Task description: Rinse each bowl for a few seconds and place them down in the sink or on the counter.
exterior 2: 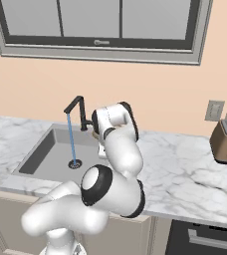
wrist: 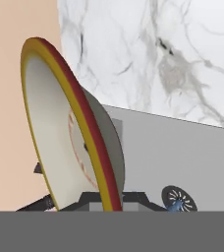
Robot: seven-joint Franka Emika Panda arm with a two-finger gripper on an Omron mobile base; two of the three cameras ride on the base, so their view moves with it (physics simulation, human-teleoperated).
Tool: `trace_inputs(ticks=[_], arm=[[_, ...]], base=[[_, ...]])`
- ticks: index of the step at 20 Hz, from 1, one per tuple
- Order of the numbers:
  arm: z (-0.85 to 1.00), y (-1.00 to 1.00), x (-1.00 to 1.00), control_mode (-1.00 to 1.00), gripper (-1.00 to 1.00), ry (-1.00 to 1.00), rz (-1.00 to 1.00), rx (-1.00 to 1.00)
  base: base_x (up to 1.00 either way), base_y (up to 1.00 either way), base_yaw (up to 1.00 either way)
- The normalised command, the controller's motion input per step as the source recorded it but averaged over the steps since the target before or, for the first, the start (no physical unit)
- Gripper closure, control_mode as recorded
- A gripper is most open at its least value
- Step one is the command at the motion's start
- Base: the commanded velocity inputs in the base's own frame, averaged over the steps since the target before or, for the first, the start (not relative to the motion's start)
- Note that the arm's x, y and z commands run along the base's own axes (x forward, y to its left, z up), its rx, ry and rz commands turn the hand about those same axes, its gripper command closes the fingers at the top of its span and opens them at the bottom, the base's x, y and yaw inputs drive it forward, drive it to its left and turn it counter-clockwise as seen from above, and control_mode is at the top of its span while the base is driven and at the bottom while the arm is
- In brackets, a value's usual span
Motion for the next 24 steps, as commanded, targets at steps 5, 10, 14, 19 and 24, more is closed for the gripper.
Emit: trace_inputs(ticks=[5, 10, 14, 19, 24], arm=[[0.0, -0.33, -0.06, -1.0, 1.0, 0.09, -0.07, -0.01], [0.0, -0.35, -0.04, -1.0, 1.0, 0.09, -0.07, 0.0], [0.0, -0.33, 0.0, -1.0, 1.0, 0.12, -0.07, 0.0], [0.0, -0.23, 0.09, -1.0, 1.0, 0.05, -0.03, 0.04], [-0.03, -0.24, 0.15, -1.0, 1.0, 0.07, -0.02, 0.04]], base=[[0.0, 0.0, 0.0], [0.0, 0.0, 0.0], [0.0, 0.0, 0.0], [0.0, 0.0, 0.0], [0.0, 0.0, 0.0]])
